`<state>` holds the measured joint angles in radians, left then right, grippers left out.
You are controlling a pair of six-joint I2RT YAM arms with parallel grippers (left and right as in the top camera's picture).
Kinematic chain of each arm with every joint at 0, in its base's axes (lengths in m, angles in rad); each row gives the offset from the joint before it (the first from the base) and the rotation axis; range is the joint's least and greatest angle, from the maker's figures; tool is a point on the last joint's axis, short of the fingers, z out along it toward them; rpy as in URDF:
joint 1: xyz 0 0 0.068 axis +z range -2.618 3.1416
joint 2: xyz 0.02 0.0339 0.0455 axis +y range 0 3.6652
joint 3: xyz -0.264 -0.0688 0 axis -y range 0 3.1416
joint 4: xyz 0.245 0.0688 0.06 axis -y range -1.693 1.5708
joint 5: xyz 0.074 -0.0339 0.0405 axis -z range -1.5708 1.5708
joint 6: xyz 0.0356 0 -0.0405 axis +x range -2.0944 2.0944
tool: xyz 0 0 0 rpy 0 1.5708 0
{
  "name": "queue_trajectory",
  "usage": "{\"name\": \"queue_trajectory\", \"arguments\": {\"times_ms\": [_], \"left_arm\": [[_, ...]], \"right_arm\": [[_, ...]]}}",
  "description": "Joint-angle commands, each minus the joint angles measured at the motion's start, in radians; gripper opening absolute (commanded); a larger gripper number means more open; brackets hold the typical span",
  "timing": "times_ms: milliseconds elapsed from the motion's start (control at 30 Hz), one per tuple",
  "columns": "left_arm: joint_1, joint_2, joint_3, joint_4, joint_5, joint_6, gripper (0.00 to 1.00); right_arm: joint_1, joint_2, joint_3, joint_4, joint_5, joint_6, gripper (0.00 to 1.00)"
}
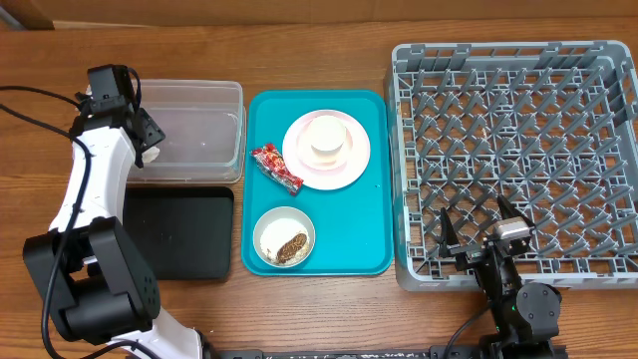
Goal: Sort waste into correct bins and load items into the dishwasher
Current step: 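Open the left gripper to drop the tissue into the bin, then move the left gripper to the red wrapper and grasp it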
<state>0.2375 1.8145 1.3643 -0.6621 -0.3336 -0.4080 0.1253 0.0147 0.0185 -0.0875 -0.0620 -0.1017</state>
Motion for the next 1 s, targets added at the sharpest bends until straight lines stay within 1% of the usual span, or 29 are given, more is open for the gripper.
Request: {"name": "queue_trajectory", "arguments": {"times_ms": [0, 167, 367, 567, 667, 733, 767, 867, 933, 967], "left_arm": [[-0.005, -0.053, -0.007, -0.016, -0.014, 0.031, 0.78], [-0.061, -0.126, -0.007, -0.044, -0.014, 0.063, 0.79], [-0.166, -0.193, -0.007, -0.051, -0.001, 0.092, 0.81], [-0.287, -0.195, -0.007, -0.050, 0.097, 0.174, 0.84], [-0.343, -0.195, -0.007, -0.052, 0.129, 0.177, 0.88], [-0.382, -0.195, -0.007, -0.066, 0.194, 0.177, 0.91], [-0.396, -0.195, -0.007, -0.074, 0.226, 0.177, 0.94], [-0.460, -0.191, -0.007, -0.122, 0.339, 0.195, 0.96], [-0.489, -0.183, -0.007, -0.140, 0.341, 0.201, 0.97], [-0.501, -0.176, -0.008, -0.144, 0.341, 0.204, 0.99]], "right_arm": [[0.005, -0.012, -0.011, 0.007, 0.009, 0.000, 1.00], [0.005, -0.012, -0.011, 0.007, 0.009, 0.000, 1.00], [0.005, -0.012, -0.011, 0.007, 0.009, 0.000, 1.00], [0.005, -0.012, -0.011, 0.007, 0.009, 0.000, 1.00], [0.005, -0.012, -0.011, 0.007, 0.009, 0.000, 1.00], [0.005, -0.012, -0.011, 0.007, 0.009, 0.000, 1.00], [0.005, -0.012, -0.011, 0.007, 0.009, 0.000, 1.00], [0.005, -0.012, -0.011, 0.007, 0.009, 0.000, 1.00], [0.005, -0.012, -0.011, 0.007, 0.009, 0.000, 1.00], [0.005, -0.012, -0.011, 0.007, 0.009, 0.000, 1.00]]}}
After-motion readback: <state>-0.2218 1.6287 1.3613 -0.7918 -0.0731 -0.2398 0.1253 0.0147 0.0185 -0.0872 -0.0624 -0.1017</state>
